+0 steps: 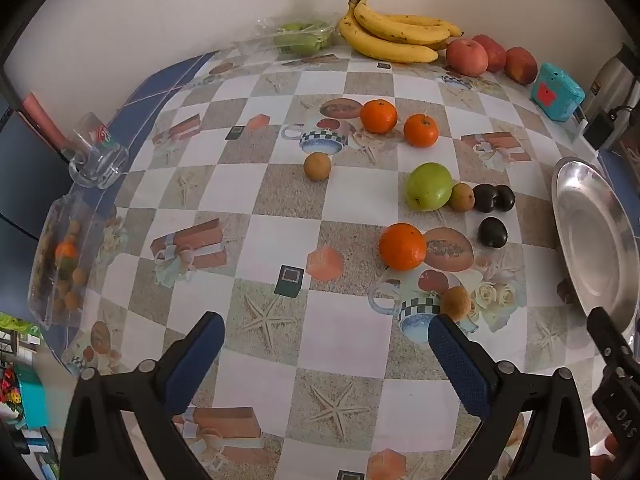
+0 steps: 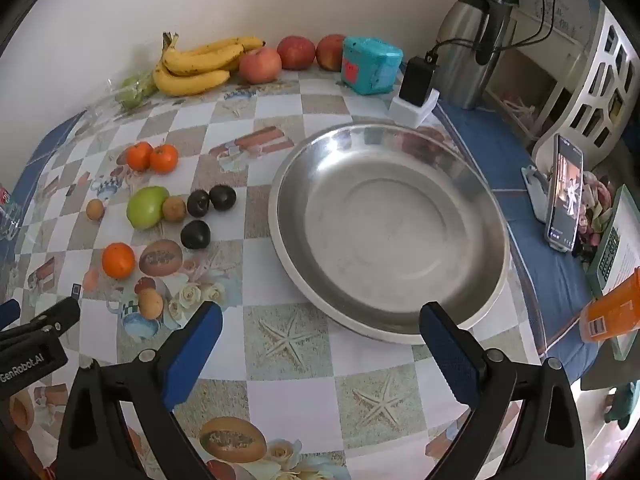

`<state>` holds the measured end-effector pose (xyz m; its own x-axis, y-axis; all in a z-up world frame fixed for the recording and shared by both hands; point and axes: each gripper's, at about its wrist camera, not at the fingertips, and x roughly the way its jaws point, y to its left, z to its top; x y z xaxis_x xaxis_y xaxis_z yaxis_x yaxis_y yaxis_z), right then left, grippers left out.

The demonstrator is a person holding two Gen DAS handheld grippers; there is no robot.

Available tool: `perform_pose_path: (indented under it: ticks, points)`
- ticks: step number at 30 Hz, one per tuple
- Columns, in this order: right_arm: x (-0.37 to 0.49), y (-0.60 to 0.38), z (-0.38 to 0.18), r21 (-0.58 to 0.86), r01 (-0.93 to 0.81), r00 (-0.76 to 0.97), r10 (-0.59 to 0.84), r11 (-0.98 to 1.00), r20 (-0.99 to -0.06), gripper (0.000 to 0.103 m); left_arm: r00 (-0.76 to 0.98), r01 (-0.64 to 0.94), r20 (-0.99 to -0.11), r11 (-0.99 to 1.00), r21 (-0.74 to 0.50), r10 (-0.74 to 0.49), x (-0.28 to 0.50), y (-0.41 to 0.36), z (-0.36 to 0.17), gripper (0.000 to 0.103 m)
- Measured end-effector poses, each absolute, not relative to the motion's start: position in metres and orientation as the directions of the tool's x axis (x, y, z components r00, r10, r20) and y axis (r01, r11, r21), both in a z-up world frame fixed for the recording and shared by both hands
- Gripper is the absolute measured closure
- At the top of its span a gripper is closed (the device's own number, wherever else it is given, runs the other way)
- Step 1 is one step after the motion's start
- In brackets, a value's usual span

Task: Organize fruits

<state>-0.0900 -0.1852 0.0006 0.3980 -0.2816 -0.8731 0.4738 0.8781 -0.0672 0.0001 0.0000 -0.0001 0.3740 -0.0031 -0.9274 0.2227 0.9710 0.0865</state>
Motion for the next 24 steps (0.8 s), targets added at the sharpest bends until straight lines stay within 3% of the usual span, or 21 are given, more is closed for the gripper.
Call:
perform_pose_path:
  ticks: [24]
  points:
    - [-0.09, -0.185, 0.004, -0.042, 0.465, 0.43, -0.267, 0.884, -0.862, 0.004, 0.371, 0.22, -0.929, 0.971, 0.091, 0.003, 0.0, 0.0, -0.004, 0.0]
